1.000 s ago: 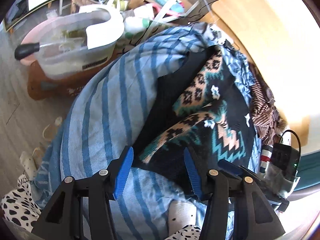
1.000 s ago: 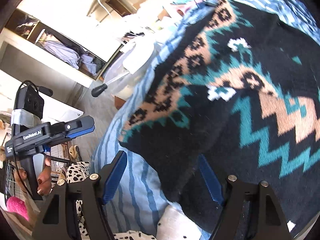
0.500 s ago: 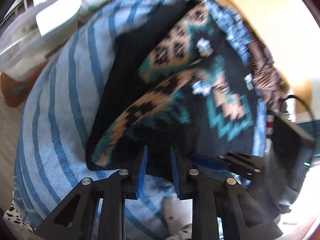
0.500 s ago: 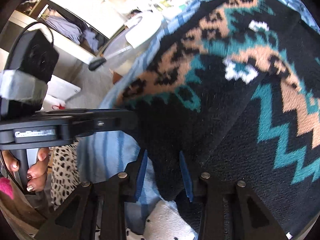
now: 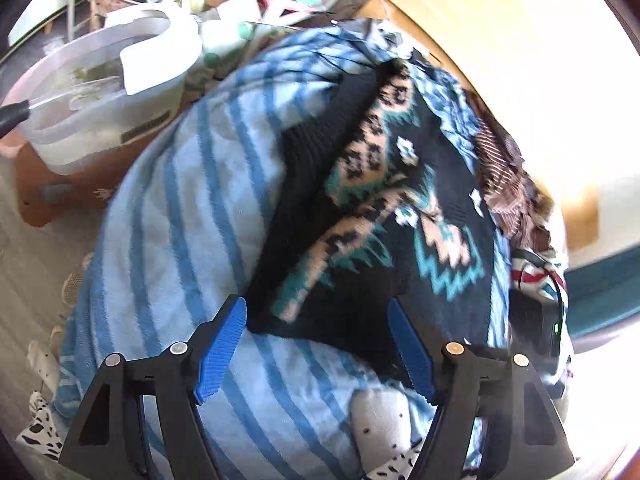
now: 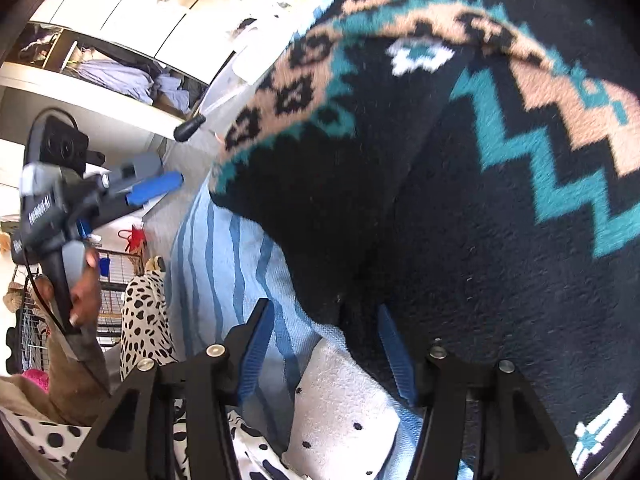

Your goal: Fold clothes

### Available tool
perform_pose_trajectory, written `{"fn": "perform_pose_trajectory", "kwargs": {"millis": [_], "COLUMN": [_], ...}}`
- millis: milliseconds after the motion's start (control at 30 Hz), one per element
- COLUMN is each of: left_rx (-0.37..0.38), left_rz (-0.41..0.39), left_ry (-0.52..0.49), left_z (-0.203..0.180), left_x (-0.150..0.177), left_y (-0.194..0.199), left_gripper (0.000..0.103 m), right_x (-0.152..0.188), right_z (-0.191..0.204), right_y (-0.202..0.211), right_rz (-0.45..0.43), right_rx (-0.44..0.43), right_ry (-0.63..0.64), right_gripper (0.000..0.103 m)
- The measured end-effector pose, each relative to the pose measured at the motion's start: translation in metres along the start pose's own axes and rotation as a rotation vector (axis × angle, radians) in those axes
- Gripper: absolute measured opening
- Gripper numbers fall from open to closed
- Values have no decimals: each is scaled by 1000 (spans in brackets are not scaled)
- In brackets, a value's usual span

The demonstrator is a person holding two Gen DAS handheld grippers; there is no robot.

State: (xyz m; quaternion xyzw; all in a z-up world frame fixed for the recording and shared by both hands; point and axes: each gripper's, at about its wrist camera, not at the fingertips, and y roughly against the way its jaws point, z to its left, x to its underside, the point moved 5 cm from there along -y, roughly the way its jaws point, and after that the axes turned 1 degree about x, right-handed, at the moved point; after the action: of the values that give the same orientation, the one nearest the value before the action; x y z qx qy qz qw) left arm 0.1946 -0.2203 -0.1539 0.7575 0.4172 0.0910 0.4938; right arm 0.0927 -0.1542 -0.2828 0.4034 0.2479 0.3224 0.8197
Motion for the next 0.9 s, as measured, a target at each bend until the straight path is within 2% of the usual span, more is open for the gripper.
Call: {"fn": "perform_pose_trajectory", "kwargs": {"millis": [133, 200, 233, 300, 333, 433, 533, 600, 667, 800, 900], "left_rx": [-42, -57, -70, -99, -111, -109, -78, -81, -94, -150, -190], "left_rz": [33, 63, 74, 88, 90, 112, 119, 134, 172, 223, 248], "left_ry": [-109, -154, -164, -174, -178, -129, -105, -128, -125, -139, -119], "left_z": [-7, -10, -11, -11, -10, 0, 11, 14, 19, 31, 41], "left_x": [-3, -1, 0, 1, 1, -2, -4, -3, -1, 9, 14], "left_y": [-30, -47, -53, -58, -58, -49, -35, -24, -18, -26, -38], "left_gripper": [69, 54, 46, 42, 37, 13, 9, 8, 7, 7, 7], "right_x": [-6, -9, -11, -15, -17, -21, -22, -20, -16, -8, -4], "right_z": [2, 3, 4, 5, 6, 8, 18, 28, 35, 29, 12], "right_y": [-8, -11, -12, -13, -13, -8, 1, 3, -3, -34, -57], "right_rz": [1, -2, -5, -18, -25, -46, -51, -31, 13, 99, 157], "right_rx": [5, 20, 27, 34, 35, -2, -114, -183, -217, -153, -158], "right_ry": [17, 31, 37, 40, 41, 33, 47, 76, 100, 96, 17], "right_gripper": [52, 52, 48, 45, 38, 23, 19, 19, 19, 19, 17]}}
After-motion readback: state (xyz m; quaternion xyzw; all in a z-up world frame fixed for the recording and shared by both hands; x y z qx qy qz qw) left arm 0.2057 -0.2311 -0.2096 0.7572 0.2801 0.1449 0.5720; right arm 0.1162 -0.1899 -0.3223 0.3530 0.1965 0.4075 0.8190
